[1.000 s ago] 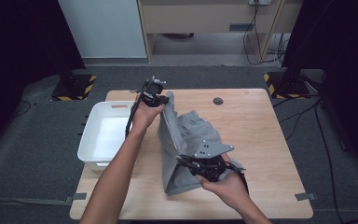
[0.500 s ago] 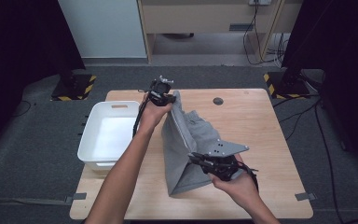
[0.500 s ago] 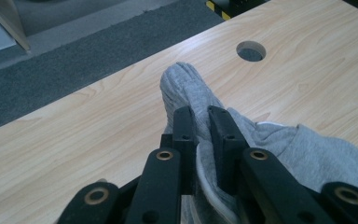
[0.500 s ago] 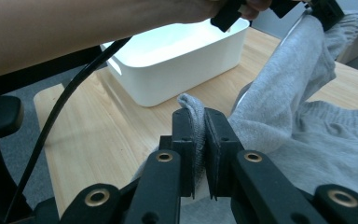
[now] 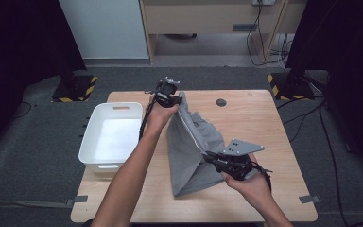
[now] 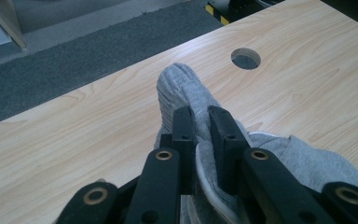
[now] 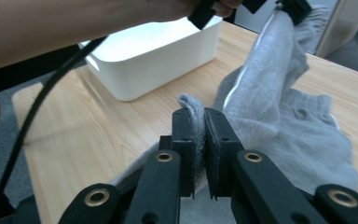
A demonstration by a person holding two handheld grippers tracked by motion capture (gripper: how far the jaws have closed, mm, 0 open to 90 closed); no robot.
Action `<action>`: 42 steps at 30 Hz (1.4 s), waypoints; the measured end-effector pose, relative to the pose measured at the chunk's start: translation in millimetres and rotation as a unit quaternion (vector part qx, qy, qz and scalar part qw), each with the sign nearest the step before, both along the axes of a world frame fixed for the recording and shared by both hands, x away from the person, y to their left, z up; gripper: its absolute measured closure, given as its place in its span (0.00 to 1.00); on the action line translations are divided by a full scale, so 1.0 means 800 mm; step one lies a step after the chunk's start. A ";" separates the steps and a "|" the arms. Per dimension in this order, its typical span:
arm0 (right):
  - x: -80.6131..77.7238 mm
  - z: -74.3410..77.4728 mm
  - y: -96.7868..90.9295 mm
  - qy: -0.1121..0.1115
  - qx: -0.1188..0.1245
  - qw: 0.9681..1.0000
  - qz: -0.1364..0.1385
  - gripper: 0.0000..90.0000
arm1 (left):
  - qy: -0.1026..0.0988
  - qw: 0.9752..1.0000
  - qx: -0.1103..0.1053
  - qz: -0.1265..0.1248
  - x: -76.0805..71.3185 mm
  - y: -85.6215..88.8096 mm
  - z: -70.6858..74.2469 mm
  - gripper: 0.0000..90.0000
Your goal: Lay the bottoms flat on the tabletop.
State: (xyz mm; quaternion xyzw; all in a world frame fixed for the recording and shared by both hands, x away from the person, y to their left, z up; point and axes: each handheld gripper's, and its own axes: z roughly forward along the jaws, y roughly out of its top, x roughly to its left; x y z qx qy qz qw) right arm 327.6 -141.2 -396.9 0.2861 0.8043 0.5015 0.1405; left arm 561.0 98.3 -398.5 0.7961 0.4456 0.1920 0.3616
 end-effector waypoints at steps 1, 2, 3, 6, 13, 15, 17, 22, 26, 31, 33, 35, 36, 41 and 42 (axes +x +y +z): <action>0.001 -0.002 -0.004 -0.001 -0.005 1.000 -0.005 0.93 | 0.000 1.000 -0.001 0.000 0.000 -0.001 -0.001 0.91; 0.002 -0.004 -0.007 -0.001 -0.007 1.000 -0.009 0.93 | 0.000 1.000 -0.003 0.000 0.000 -0.003 -0.003 0.91; 0.003 -0.007 -0.011 0.002 -0.009 1.000 -0.012 0.93 | 0.000 1.000 -0.003 -0.001 -0.001 -0.006 -0.006 0.91; 0.005 -0.016 -0.022 0.006 -0.015 1.000 -0.025 0.93 | -0.001 1.000 -0.003 -0.002 -0.001 -0.013 -0.012 0.91; 0.008 -0.022 -0.034 0.010 -0.018 0.999 -0.037 0.93 | -0.008 1.000 -0.004 -0.002 -0.002 -0.022 -0.010 0.91; 0.008 -0.022 -0.036 0.009 -0.020 0.999 -0.038 0.93 | -0.006 1.000 -0.003 -0.003 -0.002 -0.023 -0.012 0.90; 0.009 -0.025 -0.039 0.009 -0.025 0.999 -0.040 0.93 | -0.003 1.000 -0.002 -0.004 -0.001 -0.025 -0.015 0.90; 0.009 -0.045 -0.052 0.024 -0.033 0.998 -0.051 0.93 | 0.000 1.000 -0.001 -0.011 -0.002 -0.036 -0.026 0.90; 0.011 -0.057 -0.058 0.031 -0.042 0.997 -0.056 0.93 | 0.000 1.000 0.000 -0.016 0.000 -0.043 -0.035 0.90; 0.013 -0.064 -0.063 0.025 -0.056 0.997 -0.053 0.93 | -0.005 1.000 -0.007 -0.029 0.001 -0.048 -0.043 0.90; 0.012 -0.068 -0.063 0.025 -0.065 0.996 -0.052 0.93 | -0.004 0.999 -0.010 -0.033 0.002 -0.048 -0.047 0.90; 0.012 -0.073 -0.064 0.026 -0.073 0.995 -0.055 0.93 | -0.005 0.999 -0.019 -0.032 0.001 -0.049 -0.052 0.90; 0.012 -0.076 -0.065 0.025 -0.077 0.995 -0.055 0.93 | -0.003 0.999 -0.021 -0.033 0.001 -0.049 -0.053 0.90; 0.012 -0.087 -0.066 0.030 -0.089 0.994 -0.054 0.93 | -0.008 0.999 -0.026 -0.043 0.003 -0.051 -0.063 0.90; 0.012 -0.089 -0.067 0.029 -0.092 0.994 -0.052 0.93 | -0.008 0.999 -0.028 -0.042 0.003 -0.051 -0.064 0.90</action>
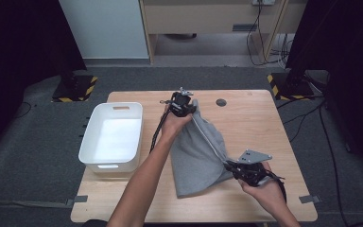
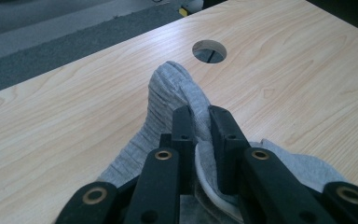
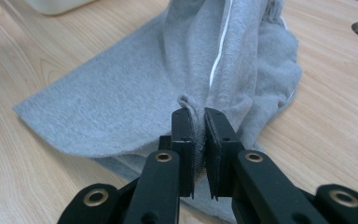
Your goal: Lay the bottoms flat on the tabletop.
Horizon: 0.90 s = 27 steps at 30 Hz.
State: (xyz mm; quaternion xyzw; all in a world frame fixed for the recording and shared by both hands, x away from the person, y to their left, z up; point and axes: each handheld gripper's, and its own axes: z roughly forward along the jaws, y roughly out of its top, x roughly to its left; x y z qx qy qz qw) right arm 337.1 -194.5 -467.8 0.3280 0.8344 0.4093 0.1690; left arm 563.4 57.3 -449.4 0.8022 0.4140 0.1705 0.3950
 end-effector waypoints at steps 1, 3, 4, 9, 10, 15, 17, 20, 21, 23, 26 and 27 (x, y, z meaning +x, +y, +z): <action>0.001 -0.001 0.000 -0.001 0.000 1.000 0.000 0.93 | 0.000 1.000 -0.001 0.001 0.000 0.000 -0.001 0.90; 0.002 -0.002 -0.002 -0.003 0.003 1.000 -0.004 0.93 | 0.001 1.000 -0.002 0.005 0.001 0.000 -0.001 0.90; 0.003 -0.003 -0.003 -0.003 0.003 1.000 -0.005 0.93 | 0.001 1.000 -0.003 0.006 0.002 0.000 -0.001 0.90; 0.004 -0.009 -0.007 -0.008 0.003 1.000 -0.013 0.92 | 0.003 1.000 -0.010 0.007 0.003 -0.001 -0.006 0.90; 0.004 -0.011 -0.008 -0.008 0.002 1.000 -0.014 0.92 | 0.002 1.000 -0.006 0.006 0.003 -0.002 -0.007 0.90; 0.008 -0.013 -0.014 -0.007 0.000 1.000 -0.020 0.91 | 0.005 1.000 -0.004 0.006 0.005 -0.005 -0.012 0.89; 0.008 -0.015 -0.016 -0.006 0.000 1.000 -0.022 0.91 | 0.010 1.000 -0.008 0.009 0.006 -0.004 -0.015 0.89; 0.007 -0.018 -0.016 -0.012 -0.003 1.000 -0.025 0.91 | 0.011 1.000 -0.008 0.006 0.006 -0.006 -0.019 0.89; 0.007 -0.019 -0.016 -0.010 -0.004 1.000 -0.025 0.91 | 0.012 1.000 -0.010 0.007 0.006 -0.005 -0.020 0.89; 0.007 -0.022 -0.016 -0.009 -0.010 1.000 -0.024 0.91 | 0.015 1.000 -0.020 0.009 0.006 -0.005 -0.022 0.88; 0.008 -0.024 -0.016 -0.008 -0.011 1.000 -0.026 0.91 | 0.018 0.999 -0.036 0.010 0.007 -0.004 -0.024 0.88; 0.008 -0.024 -0.016 -0.009 -0.011 1.000 -0.026 0.90 | 0.017 0.999 -0.039 0.010 0.007 -0.004 -0.024 0.87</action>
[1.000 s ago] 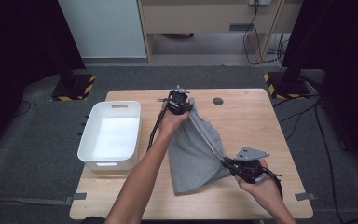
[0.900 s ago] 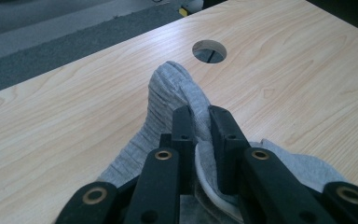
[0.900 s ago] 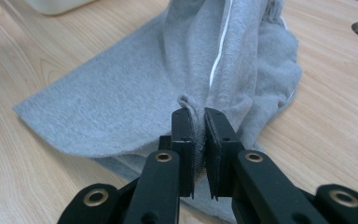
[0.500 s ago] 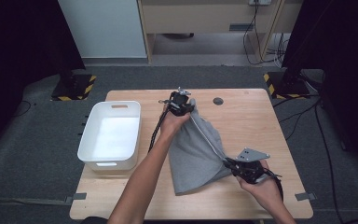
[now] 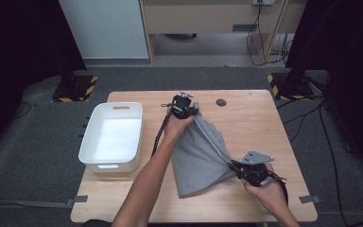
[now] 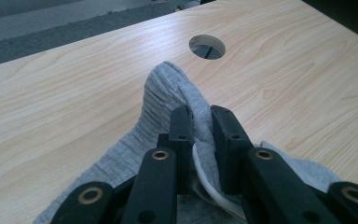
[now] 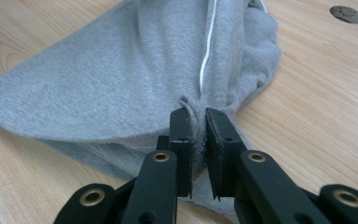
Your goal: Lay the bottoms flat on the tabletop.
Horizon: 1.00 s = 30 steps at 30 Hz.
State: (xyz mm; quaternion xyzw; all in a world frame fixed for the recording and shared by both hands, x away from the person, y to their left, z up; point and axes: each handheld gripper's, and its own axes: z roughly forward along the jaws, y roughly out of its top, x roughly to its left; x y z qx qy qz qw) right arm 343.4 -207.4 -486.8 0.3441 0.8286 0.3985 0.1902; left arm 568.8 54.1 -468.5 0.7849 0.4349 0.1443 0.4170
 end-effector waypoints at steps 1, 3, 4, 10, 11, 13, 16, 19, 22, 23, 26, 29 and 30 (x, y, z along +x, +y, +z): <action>0.000 0.000 0.000 -0.001 0.000 1.000 0.000 0.90 | -0.001 1.000 0.000 0.000 0.000 0.000 0.000 0.87; 0.000 0.000 0.000 0.000 0.000 1.000 -0.001 0.87 | -0.005 1.000 -0.009 -0.001 -0.001 -0.001 0.002 0.83; 0.000 0.000 0.000 0.002 0.000 1.000 -0.003 0.84 | -0.009 1.000 -0.012 -0.001 -0.001 -0.001 0.003 0.81; 0.002 0.005 -0.001 0.007 0.005 1.000 -0.016 0.61 | -0.027 0.999 -0.022 -0.005 -0.007 -0.005 0.013 0.67; 0.002 0.006 -0.001 0.008 0.007 1.000 -0.018 0.59 | -0.030 0.999 -0.022 -0.006 -0.009 -0.006 0.015 0.66; 0.004 0.009 -0.002 0.006 0.010 1.000 -0.023 0.54 | -0.032 0.999 -0.024 -0.008 -0.011 -0.007 0.018 0.63; 0.006 0.010 -0.002 0.006 0.011 1.000 -0.026 0.47 | -0.041 0.999 -0.030 -0.012 -0.018 -0.008 0.023 0.59; 0.009 0.009 -0.001 0.008 0.009 1.000 -0.028 0.40 | -0.046 0.998 -0.030 -0.018 -0.025 -0.009 0.026 0.58; 0.012 0.009 0.000 0.006 0.007 0.999 -0.032 0.34 | -0.051 0.998 -0.021 -0.022 -0.030 -0.008 0.028 0.54; 0.013 0.010 0.001 0.004 0.008 0.999 -0.034 0.31 | -0.052 0.998 -0.022 -0.025 -0.032 -0.007 0.029 0.53; 0.017 0.013 0.003 0.002 0.012 0.999 -0.037 0.25 | -0.044 0.998 -0.026 -0.030 -0.034 -0.004 0.030 0.48; 0.024 0.014 0.007 0.009 0.014 0.999 -0.038 0.17 | -0.036 0.999 -0.023 -0.031 -0.037 -0.002 0.032 0.40; 0.026 0.014 0.008 0.006 0.014 0.999 -0.041 0.13 | -0.032 0.999 -0.024 -0.033 -0.037 -0.001 0.032 0.38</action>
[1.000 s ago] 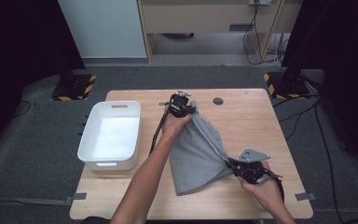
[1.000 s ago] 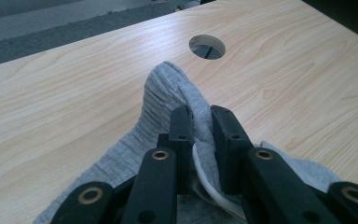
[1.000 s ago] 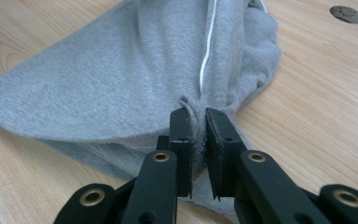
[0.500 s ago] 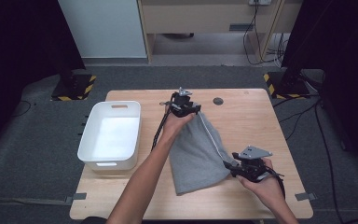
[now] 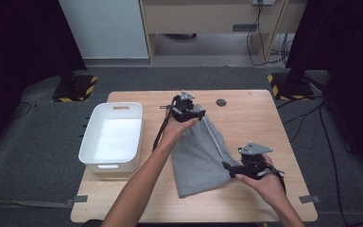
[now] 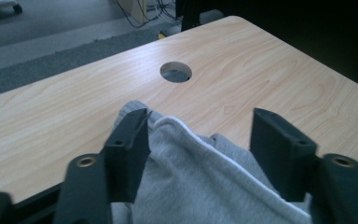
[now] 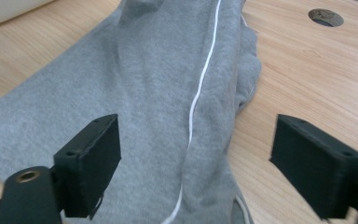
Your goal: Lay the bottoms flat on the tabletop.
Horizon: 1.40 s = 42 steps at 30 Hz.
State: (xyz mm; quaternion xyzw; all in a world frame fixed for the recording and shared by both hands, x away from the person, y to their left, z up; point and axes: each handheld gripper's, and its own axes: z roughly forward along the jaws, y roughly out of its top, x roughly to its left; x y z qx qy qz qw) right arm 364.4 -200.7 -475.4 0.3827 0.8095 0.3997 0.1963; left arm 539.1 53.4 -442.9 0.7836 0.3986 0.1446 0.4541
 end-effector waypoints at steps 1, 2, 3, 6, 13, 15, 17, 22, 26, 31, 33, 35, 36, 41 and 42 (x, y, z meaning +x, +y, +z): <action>0.002 0.000 0.001 -0.006 0.000 1.000 -0.003 0.11 | 0.003 1.000 0.000 -0.003 -0.001 0.000 0.001 0.36; 0.003 0.000 0.003 -0.009 0.001 1.000 -0.007 0.09 | 0.005 1.000 0.003 -0.005 -0.002 0.001 0.002 0.34; 0.005 0.000 0.004 -0.014 0.002 1.000 -0.011 0.07 | 0.004 1.000 0.007 -0.006 -0.003 0.001 0.003 0.32; 0.010 0.000 0.007 -0.009 0.006 1.000 -0.006 0.05 | 0.003 1.000 0.015 -0.008 -0.007 0.001 0.006 0.25; 0.019 0.005 0.013 -0.017 -0.004 1.000 0.006 0.06 | -0.006 1.000 0.022 -0.014 -0.018 0.004 0.010 0.15; 0.022 0.009 0.015 -0.020 -0.006 1.000 0.008 0.06 | -0.005 0.999 0.026 -0.019 -0.021 0.005 0.009 0.12; 0.026 0.013 0.015 -0.021 -0.003 1.000 0.006 0.06 | -0.008 0.999 0.028 -0.022 -0.024 0.005 0.009 0.11; 0.040 0.025 0.017 -0.014 0.006 1.000 0.004 0.11 | -0.004 0.999 0.025 -0.025 -0.031 0.009 0.011 0.09; 0.051 0.032 0.020 -0.012 0.008 1.000 -0.005 0.10 | -0.004 0.999 0.020 -0.024 -0.037 0.014 0.013 0.09; 0.066 0.037 0.022 -0.018 0.012 1.000 -0.016 0.08 | -0.002 1.000 0.021 -0.020 -0.042 0.021 0.015 0.09; 0.073 0.038 0.023 -0.014 0.014 1.000 -0.012 0.08 | -0.001 1.000 0.019 -0.023 -0.044 0.022 0.015 0.09; 0.079 0.037 0.024 -0.011 0.013 1.000 -0.006 0.07 | 0.000 1.000 0.015 -0.021 -0.047 0.025 0.014 0.09; 0.083 0.037 0.024 -0.012 0.010 1.000 -0.003 0.07 | 0.001 1.000 0.014 -0.023 -0.048 0.026 0.014 0.09; 0.094 0.040 0.024 -0.011 0.007 1.000 -0.001 0.07 | -0.004 1.000 0.012 -0.019 -0.056 0.034 0.014 0.09; 0.095 0.041 0.025 -0.010 0.006 1.000 -0.001 0.07 | -0.005 1.000 0.012 -0.016 -0.058 0.036 0.014 0.09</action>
